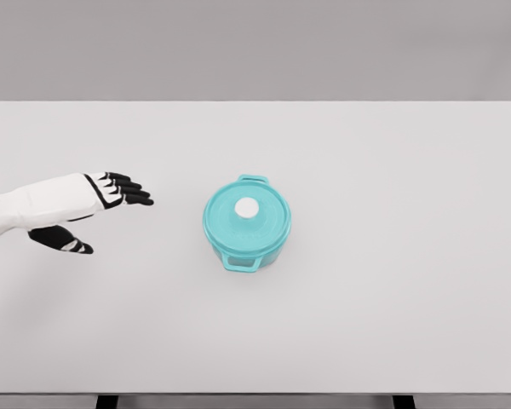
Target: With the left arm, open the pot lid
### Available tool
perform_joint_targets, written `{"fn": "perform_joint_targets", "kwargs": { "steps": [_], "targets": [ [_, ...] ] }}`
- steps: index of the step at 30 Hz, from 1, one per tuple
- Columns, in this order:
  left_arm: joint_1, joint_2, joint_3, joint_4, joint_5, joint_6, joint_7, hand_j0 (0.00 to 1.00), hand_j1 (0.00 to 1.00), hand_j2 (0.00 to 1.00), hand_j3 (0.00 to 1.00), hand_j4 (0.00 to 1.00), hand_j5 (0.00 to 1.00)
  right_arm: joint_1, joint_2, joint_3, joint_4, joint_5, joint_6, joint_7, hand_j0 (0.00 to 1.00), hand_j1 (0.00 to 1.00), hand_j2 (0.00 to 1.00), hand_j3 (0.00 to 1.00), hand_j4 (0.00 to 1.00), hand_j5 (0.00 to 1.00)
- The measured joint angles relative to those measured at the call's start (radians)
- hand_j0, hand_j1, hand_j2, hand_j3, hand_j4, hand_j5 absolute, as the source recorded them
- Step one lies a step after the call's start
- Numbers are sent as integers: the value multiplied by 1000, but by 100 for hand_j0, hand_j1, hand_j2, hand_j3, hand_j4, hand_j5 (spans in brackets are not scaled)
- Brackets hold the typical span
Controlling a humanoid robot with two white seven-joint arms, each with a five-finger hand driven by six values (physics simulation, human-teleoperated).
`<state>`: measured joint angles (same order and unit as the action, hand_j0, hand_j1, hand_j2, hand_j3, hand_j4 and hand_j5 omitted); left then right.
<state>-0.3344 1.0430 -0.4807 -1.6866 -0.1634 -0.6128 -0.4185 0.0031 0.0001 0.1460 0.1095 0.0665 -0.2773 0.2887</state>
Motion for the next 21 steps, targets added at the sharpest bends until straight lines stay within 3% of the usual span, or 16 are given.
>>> {"fn": "perform_joint_targets", "kwargs": {
  "steps": [1, 3, 4, 6, 9, 13, 15, 17, 21],
  "targets": [
    [-11, 0, -1, -4, 0, 0, 0, 100, 100, 100, 100, 100, 100, 3, 0, 1, 0, 0, 0, 1, 100, 100, 100, 100, 100, 100],
    [-117, -7, -9, -12, -5, -2, -1, 100, 100, 100, 100, 100, 100, 5, 0, 0, 2, -1, 0, 1, 100, 100, 100, 100, 100, 100],
    [-216, -19, -31, -15, -2, -1, -1, 100, 100, 100, 100, 100, 100, 3, 0, 0, 2, -1, 0, 1, 100, 100, 100, 100, 100, 100],
    [-399, -63, -149, -16, 19, 3, 0, 100, 100, 100, 100, 100, 100, 3, 0, 0, 2, -1, 0, 2, 100, 100, 100, 100, 100, 100],
    [-465, -130, -312, -14, 42, 0, 0, 100, 100, 100, 100, 100, 100, 3, 0, -2, 2, -1, 0, 1, 100, 100, 100, 100, 100, 100],
    [-578, -207, -435, -3, 95, 1, 2, 100, 100, 100, 100, 100, 100, 3, 0, -2, 3, -1, 0, 2, 100, 100, 100, 100, 100, 100],
    [-607, -266, -502, 48, 104, 0, 1, 100, 100, 100, 100, 100, 100, 3, 0, -3, 3, -1, 0, 2, 100, 100, 100, 100, 100, 100],
    [-609, -319, -540, 93, 100, 0, -4, 100, 100, 100, 100, 100, 100, 3, 0, -3, 3, -1, 0, 1, 100, 100, 100, 100, 100, 100],
    [-670, -368, -576, 134, 87, 0, -93, 100, 100, 100, 100, 100, 100, 3, 0, -3, 3, -1, 0, 1, 100, 100, 100, 100, 100, 100]
  ]
}}
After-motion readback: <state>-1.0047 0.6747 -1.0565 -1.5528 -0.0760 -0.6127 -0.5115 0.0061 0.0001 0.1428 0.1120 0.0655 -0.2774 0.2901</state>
